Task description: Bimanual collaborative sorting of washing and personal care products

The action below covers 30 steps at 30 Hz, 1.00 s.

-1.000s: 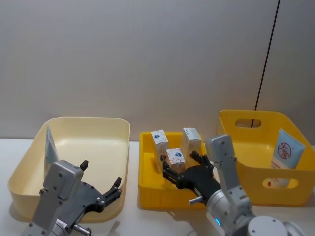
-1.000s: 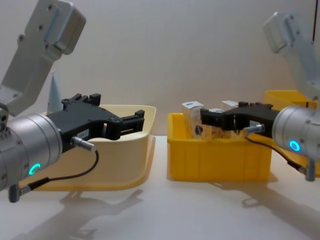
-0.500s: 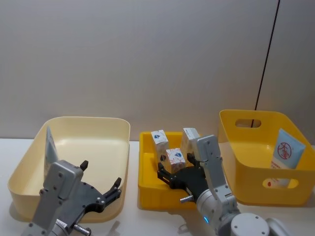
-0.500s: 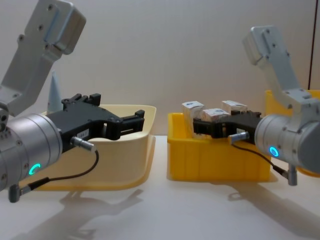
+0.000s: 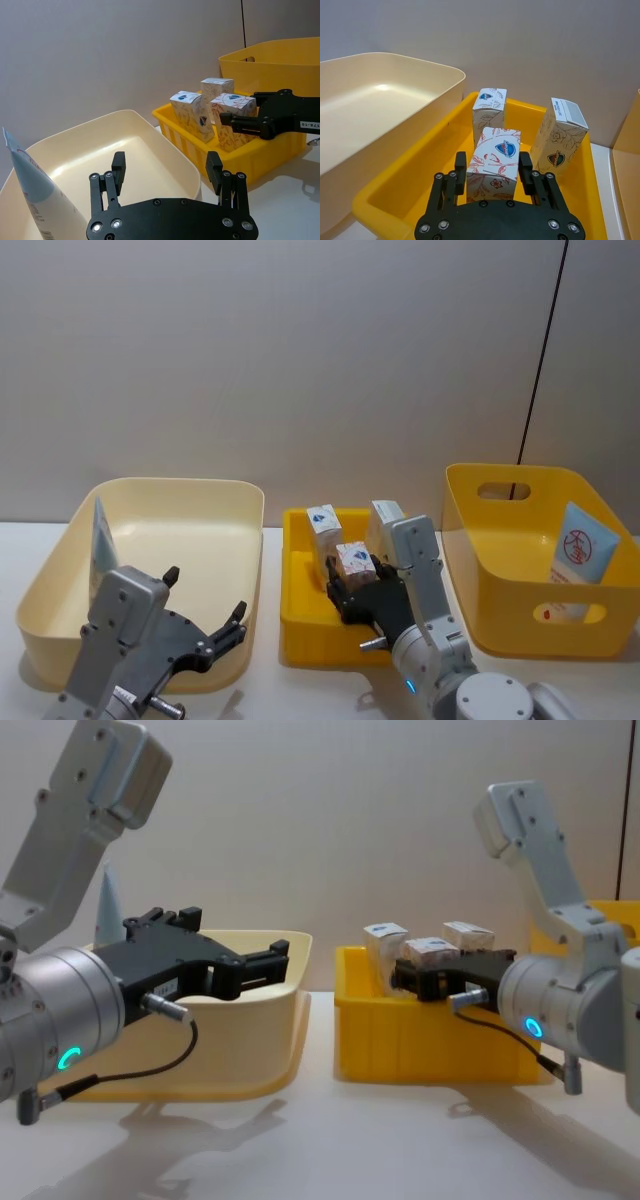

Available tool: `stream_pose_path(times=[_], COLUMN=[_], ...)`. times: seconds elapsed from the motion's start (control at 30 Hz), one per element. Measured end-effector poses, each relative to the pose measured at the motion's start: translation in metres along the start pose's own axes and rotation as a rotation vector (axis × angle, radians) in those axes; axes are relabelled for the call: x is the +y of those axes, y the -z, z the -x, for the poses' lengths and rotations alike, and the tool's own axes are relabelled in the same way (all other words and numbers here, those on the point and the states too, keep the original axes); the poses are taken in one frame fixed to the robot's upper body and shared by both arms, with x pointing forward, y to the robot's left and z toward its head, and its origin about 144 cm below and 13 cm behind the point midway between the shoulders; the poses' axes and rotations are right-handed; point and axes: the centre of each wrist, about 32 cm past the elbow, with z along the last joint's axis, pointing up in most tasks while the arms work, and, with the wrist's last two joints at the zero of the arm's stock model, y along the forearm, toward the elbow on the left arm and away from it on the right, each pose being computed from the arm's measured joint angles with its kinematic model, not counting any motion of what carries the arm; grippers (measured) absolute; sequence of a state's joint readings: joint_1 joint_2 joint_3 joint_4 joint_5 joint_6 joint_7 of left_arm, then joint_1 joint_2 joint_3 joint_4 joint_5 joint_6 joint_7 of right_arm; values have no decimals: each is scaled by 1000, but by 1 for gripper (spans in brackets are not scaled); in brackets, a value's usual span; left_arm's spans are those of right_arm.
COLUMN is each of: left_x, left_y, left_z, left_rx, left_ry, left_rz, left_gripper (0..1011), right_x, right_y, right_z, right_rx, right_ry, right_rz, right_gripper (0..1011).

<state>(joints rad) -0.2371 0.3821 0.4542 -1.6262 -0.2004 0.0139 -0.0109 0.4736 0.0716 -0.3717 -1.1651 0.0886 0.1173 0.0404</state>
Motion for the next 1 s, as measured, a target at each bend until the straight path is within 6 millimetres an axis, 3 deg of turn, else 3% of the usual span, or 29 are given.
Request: stream_pose_path(times=[0.23, 0.3, 0.73, 1.0], left_x=[0, 0, 0, 0], left_y=[0, 0, 0, 0], left_z=[0, 0, 0, 0], left_rx=[0, 0, 0, 0], left_ry=[0, 0, 0, 0], left_rz=[0, 0, 0, 0], left_gripper=[1002, 1002, 1001, 1002], right_x=[1, 1, -3, -9], right_y=[0, 0, -2, -14], right_z=[1, 1, -3, -14], right_rx=[-1, -1, 5, 16], right_ry=[5, 6, 10, 33], right_rz=[2, 2, -34, -129], right_gripper=[444, 425, 415, 417])
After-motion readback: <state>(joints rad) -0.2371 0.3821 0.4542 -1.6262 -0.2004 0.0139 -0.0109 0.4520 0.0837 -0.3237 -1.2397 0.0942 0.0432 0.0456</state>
